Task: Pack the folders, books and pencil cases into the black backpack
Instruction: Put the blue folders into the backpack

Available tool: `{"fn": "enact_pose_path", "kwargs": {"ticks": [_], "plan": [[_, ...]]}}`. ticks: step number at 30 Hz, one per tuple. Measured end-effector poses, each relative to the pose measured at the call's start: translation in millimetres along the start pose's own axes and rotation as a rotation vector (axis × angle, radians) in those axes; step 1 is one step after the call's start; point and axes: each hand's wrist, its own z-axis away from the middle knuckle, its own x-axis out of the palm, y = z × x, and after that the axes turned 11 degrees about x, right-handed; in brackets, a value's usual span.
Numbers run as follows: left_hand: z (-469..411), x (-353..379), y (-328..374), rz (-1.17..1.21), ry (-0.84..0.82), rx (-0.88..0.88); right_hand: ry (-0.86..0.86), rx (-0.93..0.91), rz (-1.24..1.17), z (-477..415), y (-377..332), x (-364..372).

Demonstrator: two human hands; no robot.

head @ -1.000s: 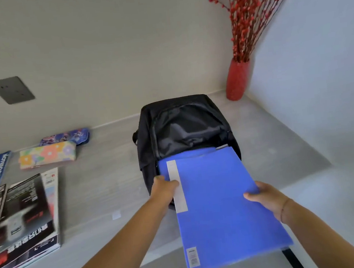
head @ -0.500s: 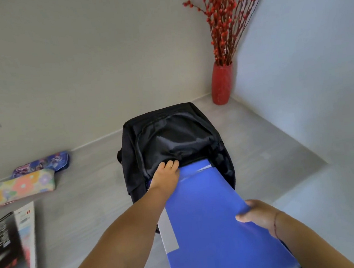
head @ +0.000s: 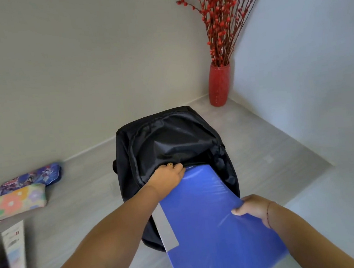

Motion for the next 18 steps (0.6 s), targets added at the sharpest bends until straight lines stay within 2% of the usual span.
{"fn": "enact_pose_path", "kwargs": {"ticks": [10,14,18], "plan": [[6.2,-2.2,-8.5,-0.005,0.044,0.034,0.110,0.027,0.050,-2.9,-7.3,-4.2],[19.5,4.2,-9.9,0.016,0.067,-0.174,0.124,0.016,0.069,-0.2,-8.4,-7.6],[24.8,17.9,-15.4,0.012,-0.022,-0.303,0.146,0.018,0.105,0.7,-10.4,-7.3]]}}
